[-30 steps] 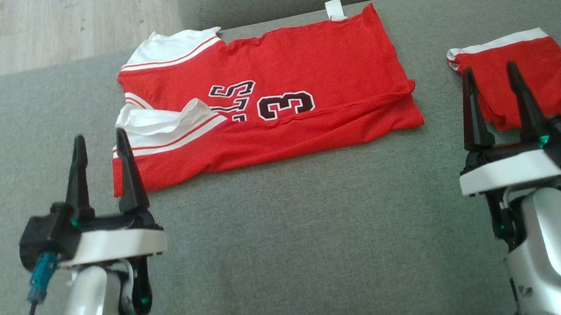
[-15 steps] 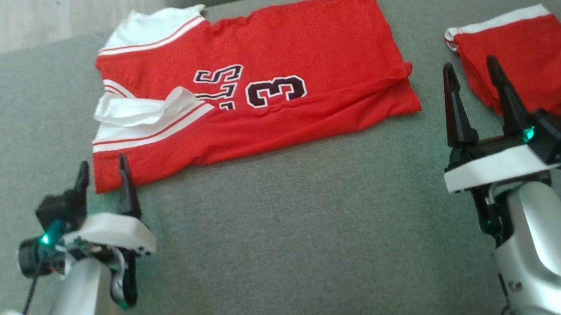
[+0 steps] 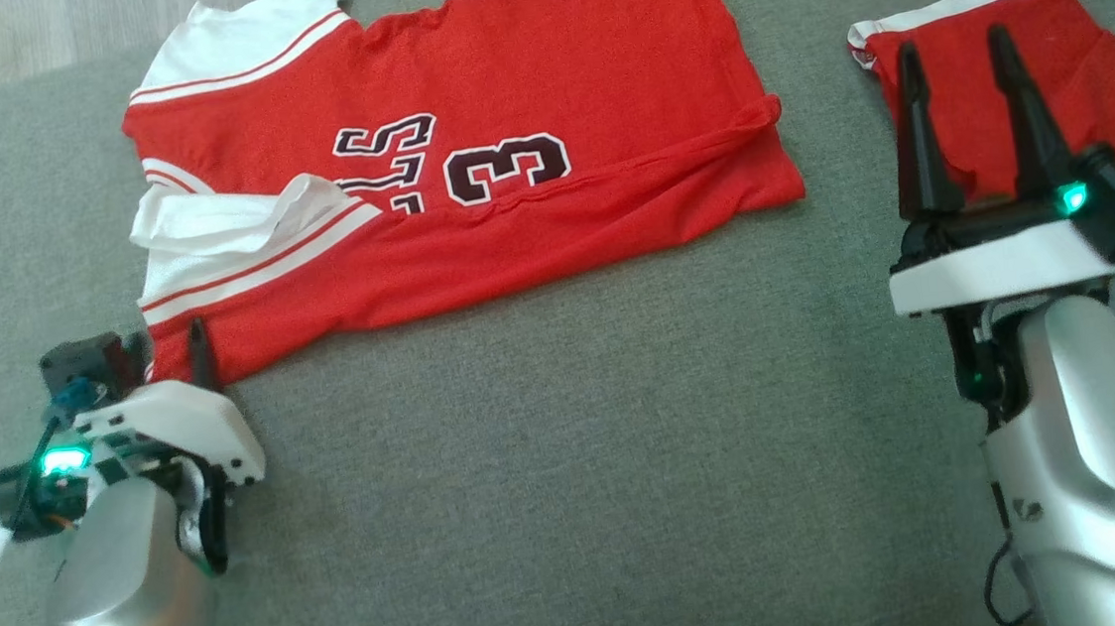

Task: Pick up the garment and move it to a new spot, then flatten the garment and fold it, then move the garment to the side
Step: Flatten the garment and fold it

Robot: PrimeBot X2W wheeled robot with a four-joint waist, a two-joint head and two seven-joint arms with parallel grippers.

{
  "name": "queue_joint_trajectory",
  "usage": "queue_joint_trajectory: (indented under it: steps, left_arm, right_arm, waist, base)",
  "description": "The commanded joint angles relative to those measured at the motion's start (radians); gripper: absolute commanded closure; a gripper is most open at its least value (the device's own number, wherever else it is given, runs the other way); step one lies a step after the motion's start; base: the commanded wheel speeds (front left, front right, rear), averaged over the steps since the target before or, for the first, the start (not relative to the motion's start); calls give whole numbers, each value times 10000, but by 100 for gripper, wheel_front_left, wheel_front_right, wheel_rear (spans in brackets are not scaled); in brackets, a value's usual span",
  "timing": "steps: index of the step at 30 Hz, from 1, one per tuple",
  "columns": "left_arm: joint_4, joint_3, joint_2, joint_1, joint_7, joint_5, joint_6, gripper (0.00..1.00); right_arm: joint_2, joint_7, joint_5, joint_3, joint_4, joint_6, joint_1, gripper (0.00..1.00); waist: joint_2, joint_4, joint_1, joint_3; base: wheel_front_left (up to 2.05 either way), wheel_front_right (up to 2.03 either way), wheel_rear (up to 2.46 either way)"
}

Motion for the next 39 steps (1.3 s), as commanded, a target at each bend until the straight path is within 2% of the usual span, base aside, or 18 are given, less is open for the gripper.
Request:
queue_joint_trajectory:
  steps: [1, 4, 8, 14, 23, 29, 30, 34, 35, 36, 37, 39]
  left_arm:
    - [242, 84, 227, 143, 245, 2, -37, 100]
    - [272, 49, 204, 82, -111, -21, -133, 100]
    - [-69, 105, 148, -29, -1182, -66, -190, 100]
    - [-997, -1, 12, -163, -2384, 23, -367, 100]
    - [-2620, -392, -156, -42, -2668, 390, -443, 100]
    - [-3155, -680, -335, -43, -2692, 529, -570, 100]
    - [-3155, -680, -335, -43, -2692, 529, -570, 100]
    - [-3344, -813, -438, -51, -2699, 584, -611, 100]
    - [-3353, -838, -445, -41, -2700, 593, -620, 100]
    - [-3342, -854, -445, -28, -2700, 596, -627, 100]
    - [-3313, -861, -432, -13, -2701, 593, -629, 100]
    - [-3221, -862, -381, 10, -2702, 595, -614, 100]
  right_arm:
    - [79, -55, 7, 182, -310, -9, -333, 0]
    - [79, -55, -88, 106, -194, -9, -455, 0]
    - [79, 71, -207, 122, 213, -9, -500, 0]
    - [79, 1226, -550, 110, 1457, -9, -607, 0]
    - [79, 3150, -175, -91, 4160, -9, -1720, 0]
    - [79, 3644, -5, -514, 5952, -9, -2599, 0]
    - [79, 3644, -5, -514, 5952, -9, -2599, 0]
    - [79, 3792, -452, -638, 7032, -9, -3099, 0]
    - [79, 3803, -672, -603, 7240, -9, -3208, 9]
    - [79, 3763, -949, -568, 7396, -9, -3309, 86]
    - [78, 3689, -1245, -543, 7508, -9, -3405, 100]
    - [41, 3518, -1657, -584, 7659, -9, -3588, 100]
  waist:
    - [-1, 10, 0, -25]
    - [-1, 66, 0, -116]
    - [-1, 202, 0, -289]
    - [-1, 465, 0, -474]
    - [-1, 931, 0, -347]
    - [-1, 1294, 0, -189]
    - [-1, 1294, 0, -189]
    - [-1, 1501, 0, -115]
    - [-1, 1527, 0, -108]
    - [-1, 1543, 0, -109]
    - [-1, 1553, 0, -114]
    - [-1, 1551, 0, -157]
  base:
    - [0, 0, 0]
    - [0, 0, 0]
    - [0, 0, 0]
    - [0, 0, 0]
    - [0, 0, 0]
    - [0, 0, 0]
    - [0, 0, 0]
    - [0, 0, 0]
    - [0, 0, 0]
    - [0, 0, 0]
    - [0, 0, 0]
    - [0, 0, 0]
